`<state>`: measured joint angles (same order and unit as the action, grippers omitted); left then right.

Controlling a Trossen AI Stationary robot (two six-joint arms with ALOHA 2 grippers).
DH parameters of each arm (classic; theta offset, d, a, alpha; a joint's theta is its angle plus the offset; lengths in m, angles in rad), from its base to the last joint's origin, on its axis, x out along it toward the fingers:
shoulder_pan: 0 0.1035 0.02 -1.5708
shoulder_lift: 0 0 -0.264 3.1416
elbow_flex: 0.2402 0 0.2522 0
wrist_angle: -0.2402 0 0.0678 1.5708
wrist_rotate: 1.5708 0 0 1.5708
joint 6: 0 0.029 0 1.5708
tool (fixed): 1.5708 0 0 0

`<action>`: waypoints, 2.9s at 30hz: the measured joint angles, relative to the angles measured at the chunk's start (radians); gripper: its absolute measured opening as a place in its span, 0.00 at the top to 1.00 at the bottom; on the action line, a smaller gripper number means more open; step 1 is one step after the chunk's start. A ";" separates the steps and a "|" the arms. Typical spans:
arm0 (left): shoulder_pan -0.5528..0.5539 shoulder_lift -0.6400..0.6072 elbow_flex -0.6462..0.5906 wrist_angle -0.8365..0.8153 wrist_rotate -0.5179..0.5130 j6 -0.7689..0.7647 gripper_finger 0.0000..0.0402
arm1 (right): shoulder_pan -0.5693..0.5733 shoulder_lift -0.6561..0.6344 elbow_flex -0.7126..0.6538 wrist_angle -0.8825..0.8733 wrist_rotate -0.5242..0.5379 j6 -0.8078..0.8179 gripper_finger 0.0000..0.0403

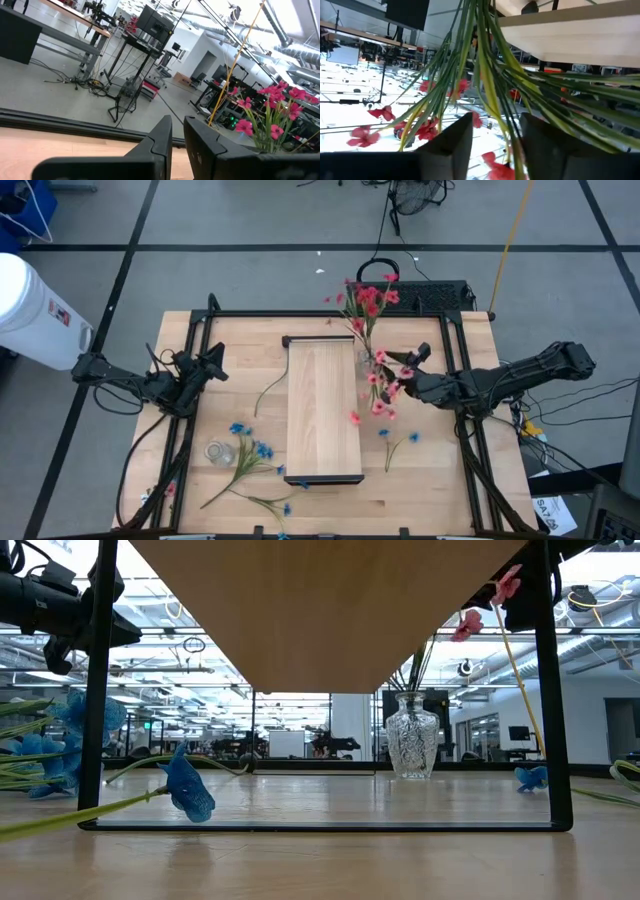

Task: Pick and place flowers into a vace then onto a shelf
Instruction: Put the pink flowers into the right transparent vase

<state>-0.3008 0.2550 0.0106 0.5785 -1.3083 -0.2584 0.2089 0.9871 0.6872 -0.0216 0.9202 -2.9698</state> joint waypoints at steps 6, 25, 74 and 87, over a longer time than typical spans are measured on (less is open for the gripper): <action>0.000 0.000 0.000 0.000 0.000 0.000 0.87 | 0.000 0.000 0.000 0.011 0.025 0.004 0.45; 0.000 0.000 0.000 0.000 0.000 0.000 0.87 | 0.009 0.000 -0.018 0.156 0.113 -0.016 0.05; 0.000 0.000 0.000 0.000 0.000 0.000 0.87 | 0.042 0.006 -0.019 0.302 -0.027 1.489 0.03; 0.000 0.000 0.000 0.000 0.000 0.000 0.87 | 0.042 -0.001 -0.018 0.447 -0.003 1.890 0.03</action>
<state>-0.3008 0.2550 0.0106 0.5785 -1.3083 -0.2584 0.2508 0.9863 0.6693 0.4250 0.9174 -1.0801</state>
